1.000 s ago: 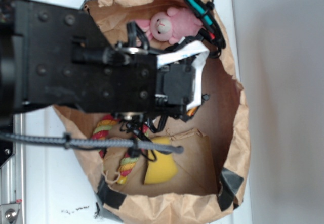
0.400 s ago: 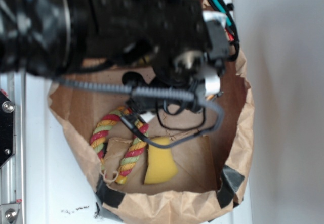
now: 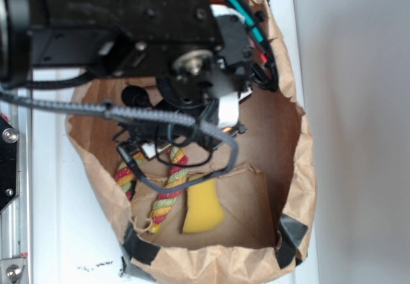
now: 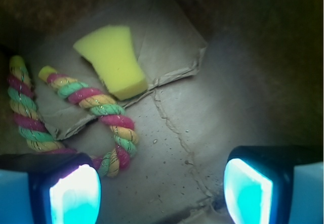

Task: Grab the rock.

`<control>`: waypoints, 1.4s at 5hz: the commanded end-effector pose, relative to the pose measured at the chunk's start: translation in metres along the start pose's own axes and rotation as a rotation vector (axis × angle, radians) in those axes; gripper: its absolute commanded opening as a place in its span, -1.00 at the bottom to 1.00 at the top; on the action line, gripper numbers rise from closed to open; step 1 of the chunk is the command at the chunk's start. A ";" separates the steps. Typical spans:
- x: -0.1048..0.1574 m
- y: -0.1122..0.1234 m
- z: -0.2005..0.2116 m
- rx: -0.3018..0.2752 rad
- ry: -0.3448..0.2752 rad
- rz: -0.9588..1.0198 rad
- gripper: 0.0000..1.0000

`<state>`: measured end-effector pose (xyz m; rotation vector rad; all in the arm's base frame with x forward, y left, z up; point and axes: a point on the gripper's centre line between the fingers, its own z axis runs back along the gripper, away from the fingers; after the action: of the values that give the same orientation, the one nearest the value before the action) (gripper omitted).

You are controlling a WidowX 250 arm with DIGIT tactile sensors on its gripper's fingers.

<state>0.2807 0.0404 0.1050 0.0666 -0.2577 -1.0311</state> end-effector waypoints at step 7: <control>-0.017 0.072 -0.031 0.164 0.154 0.061 1.00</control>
<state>0.3280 0.0850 0.0640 0.2259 -0.1485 -0.9576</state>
